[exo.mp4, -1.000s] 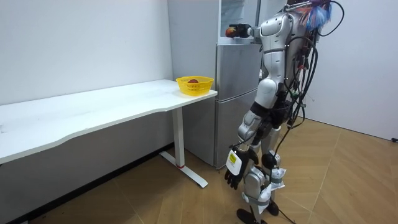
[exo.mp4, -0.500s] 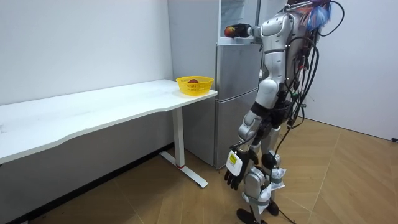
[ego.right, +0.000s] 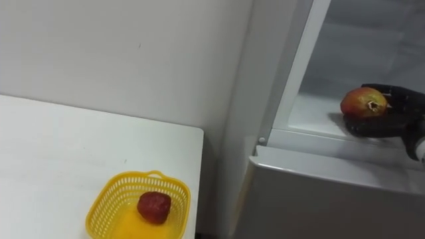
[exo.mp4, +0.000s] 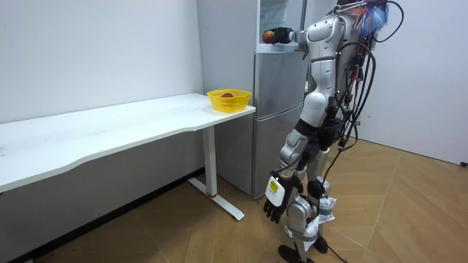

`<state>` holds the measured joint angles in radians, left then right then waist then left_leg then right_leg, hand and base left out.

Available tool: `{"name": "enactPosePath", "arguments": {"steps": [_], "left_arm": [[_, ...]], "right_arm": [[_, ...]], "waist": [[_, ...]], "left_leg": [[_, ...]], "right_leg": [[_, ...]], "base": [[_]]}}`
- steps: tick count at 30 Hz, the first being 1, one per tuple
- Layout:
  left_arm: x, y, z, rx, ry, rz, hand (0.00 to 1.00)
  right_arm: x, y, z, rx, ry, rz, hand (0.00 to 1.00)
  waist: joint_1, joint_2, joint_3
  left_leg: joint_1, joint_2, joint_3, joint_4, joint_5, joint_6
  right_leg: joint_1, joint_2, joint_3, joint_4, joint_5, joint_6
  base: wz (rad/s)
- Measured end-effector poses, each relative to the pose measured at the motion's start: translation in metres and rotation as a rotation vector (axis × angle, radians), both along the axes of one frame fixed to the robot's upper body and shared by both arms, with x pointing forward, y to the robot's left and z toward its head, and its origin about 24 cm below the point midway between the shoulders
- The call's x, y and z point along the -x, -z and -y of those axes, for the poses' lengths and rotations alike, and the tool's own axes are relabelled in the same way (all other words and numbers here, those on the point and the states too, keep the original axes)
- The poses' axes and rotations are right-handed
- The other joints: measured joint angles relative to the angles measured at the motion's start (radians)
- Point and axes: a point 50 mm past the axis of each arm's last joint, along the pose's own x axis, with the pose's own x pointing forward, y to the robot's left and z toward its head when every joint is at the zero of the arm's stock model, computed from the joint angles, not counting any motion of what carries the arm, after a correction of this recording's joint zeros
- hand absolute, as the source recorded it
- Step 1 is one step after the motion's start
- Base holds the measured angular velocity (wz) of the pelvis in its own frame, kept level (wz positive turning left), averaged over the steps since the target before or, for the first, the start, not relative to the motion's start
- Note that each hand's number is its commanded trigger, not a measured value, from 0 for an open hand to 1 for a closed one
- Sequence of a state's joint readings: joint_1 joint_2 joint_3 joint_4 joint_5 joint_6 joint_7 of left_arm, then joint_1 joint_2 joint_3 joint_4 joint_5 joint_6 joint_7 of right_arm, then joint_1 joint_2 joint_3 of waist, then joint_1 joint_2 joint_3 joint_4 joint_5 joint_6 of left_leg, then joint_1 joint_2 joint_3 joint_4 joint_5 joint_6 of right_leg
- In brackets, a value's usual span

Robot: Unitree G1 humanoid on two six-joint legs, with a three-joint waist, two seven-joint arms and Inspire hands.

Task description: Retrieve from the upper fridge

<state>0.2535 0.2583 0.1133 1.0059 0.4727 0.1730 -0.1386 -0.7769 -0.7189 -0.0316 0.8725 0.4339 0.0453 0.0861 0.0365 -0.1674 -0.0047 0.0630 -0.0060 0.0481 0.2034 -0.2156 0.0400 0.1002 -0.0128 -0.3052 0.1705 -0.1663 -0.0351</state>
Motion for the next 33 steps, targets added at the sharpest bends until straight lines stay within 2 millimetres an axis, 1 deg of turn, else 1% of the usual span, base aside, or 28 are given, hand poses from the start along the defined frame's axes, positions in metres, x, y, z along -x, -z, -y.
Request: {"name": "enactPosePath", "arguments": {"steps": [2,3,4,6,7,9,13,18,19,20,22,24,25,26,27,29,30,33], "left_arm": [[-0.002,0.0,0.0,0.001,0.002,0.004,0.0],[-0.004,0.0,0.0,0.001,0.007,0.008,0.0],[-0.006,0.0,0.0,0.001,0.011,0.011,0.0],[-0.009,0.0,0.001,0.0,0.023,0.015,0.0],[-0.01,0.0,0.001,-0.001,0.027,0.018,0.0],[-0.01,0.0,0.001,-0.006,0.028,0.02,0.0],[-0.012,0.0,0.0,-0.029,0.029,0.033,0.0],[-0.015,0.0,0.003,-0.046,0.055,0.042,0.0],[-0.016,0.001,0.004,-0.046,0.067,0.043,0.0],[-0.016,0.001,0.005,-0.045,0.07,0.044,0.0],[-0.02,0.002,0.008,-0.037,0.093,0.05,0.0],[-0.023,0.001,0.009,-0.035,0.099,0.059,0.0],[-0.025,0.001,0.009,-0.035,0.1,0.063,0.0],[-0.025,0.001,0.009,-0.034,0.101,0.063,0.0],[-0.025,0.002,0.009,-0.034,0.105,0.062,0.0],[-0.023,0.002,0.011,-0.031,0.108,0.056,0.0],[-0.022,0.002,0.011,-0.03,0.108,0.053,0.0],[-0.022,0.003,0.013,-0.029,0.103,0.057,0.0]], "right_arm": [[0.0,0.0,-0.001,-0.002,-0.002,0.002,1.0],[-0.001,-0.001,-0.002,0.002,-0.001,0.003,1.0],[-0.001,-0.001,-0.002,0.006,-0.001,0.006,1.0],[-0.001,-0.003,-0.003,0.011,0.007,0.013,1.0],[-0.001,-0.004,-0.004,0.017,0.012,0.021,1.0],[-0.003,-0.006,-0.008,0.028,0.012,0.028,1.0],[-0.002,-0.006,-0.02,0.059,-0.009,0.055,1.0],[0.003,-0.003,-0.043,0.082,-0.048,0.115,1.0],[0.003,-0.002,-0.05,0.078,-0.059,0.131,1.0],[0.004,-0.001,-0.054,0.082,-0.063,0.137,1.0],[0.008,0.005,-0.064,0.074,-0.051,0.168,1.0],[0.012,0.007,-0.069,0.069,-0.048,0.186,1.0],[0.015,0.007,-0.072,0.081,-0.052,0.199,1.0],[0.017,0.006,-0.076,0.096,-0.06,0.212,1.0],[0.019,0.005,-0.078,0.105,-0.066,0.221,1.0],[0.027,0.005,-0.091,0.119,-0.091,0.257,1.0],[0.028,0.005,-0.094,0.112,-0.098,0.266,1.0],[0.035,0.005,-0.103,0.096,-0.12,0.292,1.0]], "waist": [[0.001,-0.001,-0.0006],[0.002,0.003,0.0005],[0.006,0.002,-0.0015],[0.016,0.006,-0.001],[0.021,0.01,0.001],[0.02,0.015,0.0014],[0.02,0.017,0.0005],[0.018,0.02,0.0004],[0.017,0.029,0.0026],[0.016,0.031,0.0009],[0.013,0.045,-0.0061],[0.011,0.057,-0.0078],[0.01,0.063,-0.0104],[0.004,0.074,-0.0091],[0.002,0.078,-0.0087],[-0.005,0.09,-0.0021],[-0.008,0.094,-0.0004],[-0.01,0.1,-0.0013]], "left_leg": [[0.0,0.0,0.0,0.0,0.0,0.0],[0.001,0.0,0.0,0.001,0.0,0.0],[0.003,0.0,0.002,0.001,0.0,0.0],[0.006,0.0,0.007,0.0,0.0,0.0],[0.01,0.0,0.009,-0.001,0.001,0.001],[0.011,0.0,0.01,-0.006,0.001,0.001],[0.015,0.0,0.01,-0.009,0.002,-0.001],[0.017,0.004,0.031,-0.006,0.001,-0.001],[0.017,0.004,0.033,-0.005,0.001,-0.001],[0.017,0.004,0.034,-0.006,0.001,-0.001],[0.019,0.004,0.035,-0.006,0.001,-0.001],[0.02,0.004,0.035,-0.005,0.001,-0.001],[0.021,0.004,0.035,-0.006,0.001,0.0],[0.022,0.004,0.036,-0.006,0.001,0.0],[0.022,0.004,0.038,-0.007,0.001,0.0],[0.029,0.006,0.048,-0.016,0.001,-0.001],[0.029,0.007,0.049,-0.016,0.001,-0.001],[0.03,0.008,0.058,-0.018,0.001,-0.001]], "right_leg": [[-0.001,0.0,0.0,0.0,0.0,0.0],[-0.001,0.0,0.0,0.0,0.0,0.0],[-0.002,0.0,0.001,0.0,0.0,0.0],[-0.001,0.0,0.005,0.0,0.0,0.0],[0.001,0.0,0.007,0.0,0.0,0.0],[0.002,0.0,0.009,0.0,0.0,0.0],[0.006,0.002,0.013,0.0,0.0,0.0],[0.004,0.003,0.019,-0.001,0.0,0.0],[0.002,0.003,0.028,-0.001,0.001,-0.001],[0.001,0.004,0.029,-0.001,0.001,-0.001],[0.002,0.003,0.031,0.0,0.001,-0.001],[0.003,0.003,0.031,0.0,0.001,-0.001],[0.003,0.003,0.031,0.001,0.001,-0.001],[0.004,0.003,0.031,0.001,0.001,-0.001],[0.005,0.003,0.031,0.002,0.001,-0.001],[0.004,0.003,0.032,0.004,0.001,-0.001],[0.004,0.003,0.033,0.004,0.001,-0.001],[-0.001,0.004,0.045,0.005,0.001,-0.001]], "base": [[0.0],[0.0],[0.0],[-0.06],[-0.07],[-0.03],[-0.01],[-0.07],[-0.09],[-0.07],[0.0],[0.0],[0.0],[0.0],[-0.03],[-0.11],[-0.1],[-0.1]]}}
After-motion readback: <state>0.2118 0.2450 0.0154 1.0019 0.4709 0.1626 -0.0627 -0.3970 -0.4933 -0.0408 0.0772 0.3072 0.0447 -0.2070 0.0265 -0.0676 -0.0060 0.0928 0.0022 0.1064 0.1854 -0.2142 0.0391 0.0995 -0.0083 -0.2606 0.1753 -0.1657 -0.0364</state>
